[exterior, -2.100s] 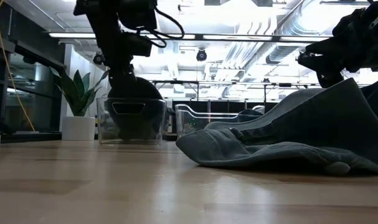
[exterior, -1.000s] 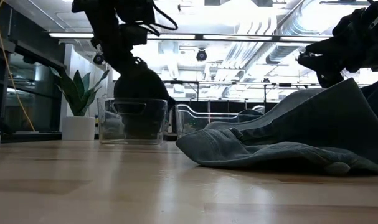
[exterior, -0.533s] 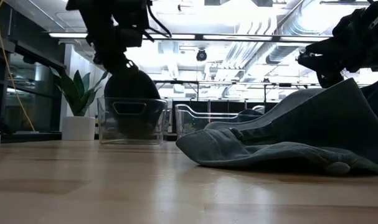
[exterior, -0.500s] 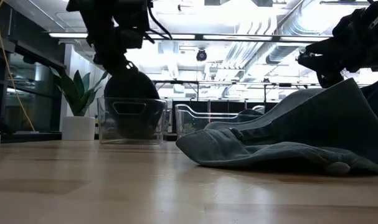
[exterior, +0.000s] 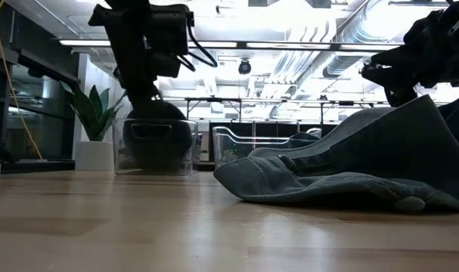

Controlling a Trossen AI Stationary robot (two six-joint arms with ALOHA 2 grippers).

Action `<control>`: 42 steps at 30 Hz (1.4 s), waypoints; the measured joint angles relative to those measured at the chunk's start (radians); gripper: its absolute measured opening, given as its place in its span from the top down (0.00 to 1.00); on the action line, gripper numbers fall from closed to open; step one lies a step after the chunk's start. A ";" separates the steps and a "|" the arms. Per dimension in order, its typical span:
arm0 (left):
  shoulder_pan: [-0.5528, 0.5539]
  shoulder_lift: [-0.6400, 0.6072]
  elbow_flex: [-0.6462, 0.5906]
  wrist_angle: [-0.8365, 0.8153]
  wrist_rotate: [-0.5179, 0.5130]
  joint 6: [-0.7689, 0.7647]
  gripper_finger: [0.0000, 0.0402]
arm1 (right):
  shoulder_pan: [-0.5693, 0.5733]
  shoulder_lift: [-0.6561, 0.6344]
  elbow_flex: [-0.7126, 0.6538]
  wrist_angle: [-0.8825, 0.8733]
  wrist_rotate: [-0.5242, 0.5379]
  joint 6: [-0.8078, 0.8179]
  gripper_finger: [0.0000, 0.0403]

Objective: Pick & Place hat
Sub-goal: Put the left blue cap into the left transparent bin

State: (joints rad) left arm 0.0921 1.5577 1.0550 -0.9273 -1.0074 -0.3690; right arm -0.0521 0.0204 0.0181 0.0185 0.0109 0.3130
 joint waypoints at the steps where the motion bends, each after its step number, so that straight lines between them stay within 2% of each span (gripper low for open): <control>1: 0.000 0.007 0.000 0.000 0.003 0.011 0.99 | 0.000 0.000 0.000 0.000 0.000 0.000 0.58; 15: 0.000 0.044 0.000 0.039 0.082 0.190 0.98 | 0.000 0.000 0.000 0.000 0.000 0.000 0.58; 23: 0.000 0.045 0.000 0.038 0.132 0.297 0.74 | 0.000 0.000 0.000 0.000 0.000 0.000 0.58; 30: 0.000 0.045 0.003 0.033 0.111 0.376 0.57 | 0.000 0.000 0.000 0.000 0.000 0.000 0.58; 38: -0.015 0.034 0.078 -0.060 0.148 0.399 0.49 | 0.000 0.000 0.000 0.000 0.000 0.000 0.58; 42: -0.022 0.034 0.132 -0.135 0.261 0.399 0.49 | 0.000 0.000 0.000 0.000 0.000 0.000 0.58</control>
State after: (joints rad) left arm 0.0704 1.5913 1.1870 -1.0620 -0.7461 0.0298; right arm -0.0521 0.0204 0.0178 0.0185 0.0109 0.3130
